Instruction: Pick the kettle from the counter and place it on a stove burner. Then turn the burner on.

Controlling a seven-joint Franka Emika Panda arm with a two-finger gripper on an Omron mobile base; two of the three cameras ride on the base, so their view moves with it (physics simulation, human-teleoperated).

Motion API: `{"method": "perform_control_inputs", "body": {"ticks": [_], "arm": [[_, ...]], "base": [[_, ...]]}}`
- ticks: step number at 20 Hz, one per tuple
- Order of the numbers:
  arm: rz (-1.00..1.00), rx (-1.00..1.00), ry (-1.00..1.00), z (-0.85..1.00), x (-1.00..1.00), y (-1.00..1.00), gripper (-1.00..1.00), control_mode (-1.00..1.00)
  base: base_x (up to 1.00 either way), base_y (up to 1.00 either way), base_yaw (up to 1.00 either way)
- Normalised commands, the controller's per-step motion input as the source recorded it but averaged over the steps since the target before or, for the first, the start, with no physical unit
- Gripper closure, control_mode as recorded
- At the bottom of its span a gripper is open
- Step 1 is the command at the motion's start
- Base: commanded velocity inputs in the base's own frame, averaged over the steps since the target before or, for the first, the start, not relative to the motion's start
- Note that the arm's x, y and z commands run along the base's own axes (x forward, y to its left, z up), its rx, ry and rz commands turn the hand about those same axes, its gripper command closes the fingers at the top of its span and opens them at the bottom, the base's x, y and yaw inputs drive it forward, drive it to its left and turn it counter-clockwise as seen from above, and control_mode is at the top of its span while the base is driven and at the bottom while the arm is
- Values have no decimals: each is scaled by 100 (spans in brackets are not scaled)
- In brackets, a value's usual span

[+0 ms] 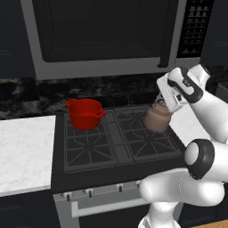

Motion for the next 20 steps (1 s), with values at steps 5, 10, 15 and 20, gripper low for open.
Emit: {"method": "perform_control_inputs", "body": {"ticks": [5, 10, 15, 20], "arm": [[0, 0, -3, -36, 0, 35, 100, -100], [0, -9, 3, -40, 2, 28, 100, -100], [0, -20, 14, -40, 1, 24, 100, -100], [0, -15, 1, -24, 0, 6, 100, -100]], "base": [[0, 0, 0], [0, 0, 0], [0, 0, 0], [0, 0, 0]]}}
